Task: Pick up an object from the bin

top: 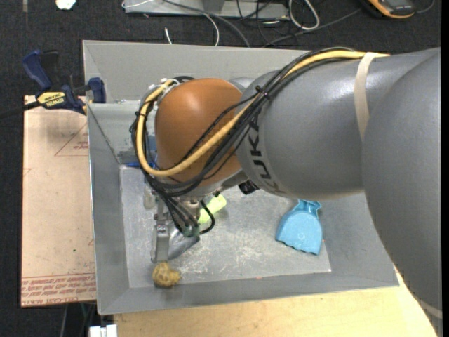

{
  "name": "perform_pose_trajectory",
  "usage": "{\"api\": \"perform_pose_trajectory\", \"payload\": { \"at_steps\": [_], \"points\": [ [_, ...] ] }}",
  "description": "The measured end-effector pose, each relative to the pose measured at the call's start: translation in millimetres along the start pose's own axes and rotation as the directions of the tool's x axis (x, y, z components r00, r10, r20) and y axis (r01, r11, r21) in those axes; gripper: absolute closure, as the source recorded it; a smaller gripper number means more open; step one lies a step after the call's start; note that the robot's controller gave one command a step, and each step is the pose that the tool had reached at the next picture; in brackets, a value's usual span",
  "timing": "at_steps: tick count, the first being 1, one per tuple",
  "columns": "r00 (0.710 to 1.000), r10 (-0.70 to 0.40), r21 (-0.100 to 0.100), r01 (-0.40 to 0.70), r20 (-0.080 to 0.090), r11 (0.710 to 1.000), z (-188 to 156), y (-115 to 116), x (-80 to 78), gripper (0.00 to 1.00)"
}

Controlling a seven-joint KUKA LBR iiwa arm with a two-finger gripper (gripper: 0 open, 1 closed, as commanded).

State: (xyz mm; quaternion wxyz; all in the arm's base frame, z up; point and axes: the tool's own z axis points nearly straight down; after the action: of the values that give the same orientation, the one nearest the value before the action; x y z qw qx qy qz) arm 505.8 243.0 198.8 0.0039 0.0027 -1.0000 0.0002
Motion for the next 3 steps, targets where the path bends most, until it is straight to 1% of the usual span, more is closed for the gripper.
{"api": "perform_pose_trajectory", "payload": {
  "at_steps": [1, 2, 3],
  "points": [
    [1.000, 0.005, -0.002, -0.005, 0.007, 1.000, -4.5, -1.4, -2.1, 0.00],
    [0.981, -0.195, 0.000, 0.195, 0.009, 0.981, 59.9, -38.1, -1.6, 0.00],
    [0.893, -0.449, 0.001, 0.449, 0.012, 0.894, 74.2, -84.6, 2.0, 0.00]
  ]
}}
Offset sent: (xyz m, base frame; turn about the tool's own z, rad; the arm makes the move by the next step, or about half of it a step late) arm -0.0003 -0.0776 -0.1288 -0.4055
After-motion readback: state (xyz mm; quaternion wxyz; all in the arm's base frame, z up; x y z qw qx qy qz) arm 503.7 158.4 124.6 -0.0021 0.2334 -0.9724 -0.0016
